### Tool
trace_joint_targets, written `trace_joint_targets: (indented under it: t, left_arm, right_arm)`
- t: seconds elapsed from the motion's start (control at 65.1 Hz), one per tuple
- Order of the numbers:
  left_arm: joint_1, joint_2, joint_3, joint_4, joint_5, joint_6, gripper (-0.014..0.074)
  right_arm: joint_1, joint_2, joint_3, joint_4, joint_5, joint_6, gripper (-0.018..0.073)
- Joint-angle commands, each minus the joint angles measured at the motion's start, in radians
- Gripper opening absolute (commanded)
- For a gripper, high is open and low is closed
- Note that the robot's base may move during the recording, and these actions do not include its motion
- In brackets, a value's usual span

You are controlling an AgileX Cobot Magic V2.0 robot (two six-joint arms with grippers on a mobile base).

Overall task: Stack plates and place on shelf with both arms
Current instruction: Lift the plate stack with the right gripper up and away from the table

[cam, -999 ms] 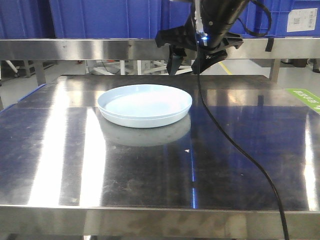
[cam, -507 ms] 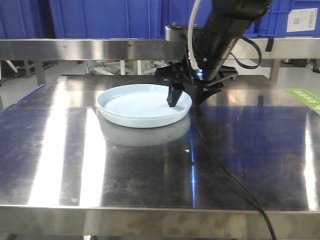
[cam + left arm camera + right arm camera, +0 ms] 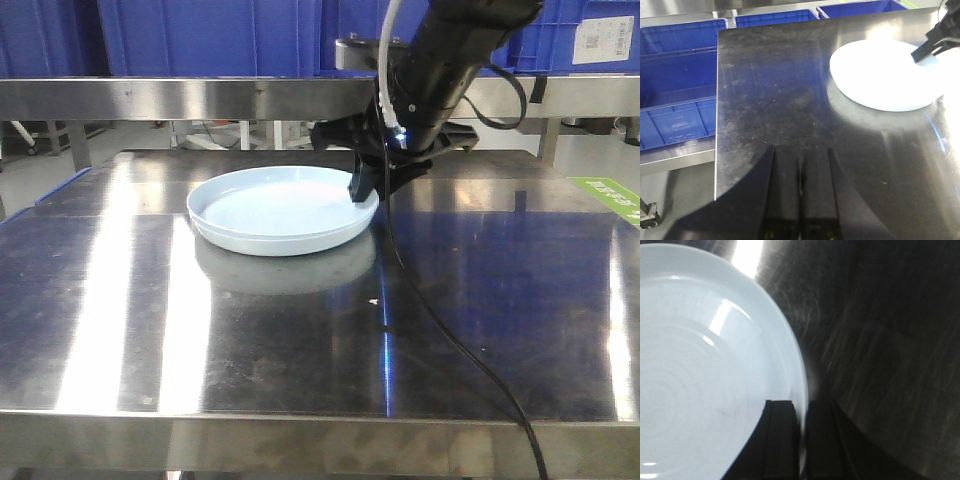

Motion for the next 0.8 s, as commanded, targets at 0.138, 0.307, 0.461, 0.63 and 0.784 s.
trace_joint_targets:
  t: [0.138, 0.307, 0.461, 0.63, 0.784]
  left_arm:
    - [0.001, 0.002, -0.03, -0.002, -0.084, -0.002, 0.01]
    - [0.001, 0.002, -0.03, -0.002, -0.084, -0.002, 0.01]
    - [0.001, 0.002, -0.03, -0.002, -0.084, -0.002, 0.01]
    - [0.001, 0.002, -0.03, -0.002, -0.084, -0.002, 0.01]
    - [0.001, 0.002, -0.03, -0.002, -0.084, -0.002, 0.01]
  right_arm:
    - [-0.016, -0.216, -0.026, -0.07, -0.043, -0.015, 0.005]
    - [-0.051, -0.35, -0.018, -0.071, -0.023, -0.015, 0.005]
    - [-0.106, -0.489, 0.057, -0.071, -0.058, -0.015, 0.005]
    - [-0.157, -0.686, 0.26, -0.071, -0.153, -0.015, 0.0049]
    - [-0.17, -0.866, 0.467, -0.071, -0.236, -0.015, 0.0049]
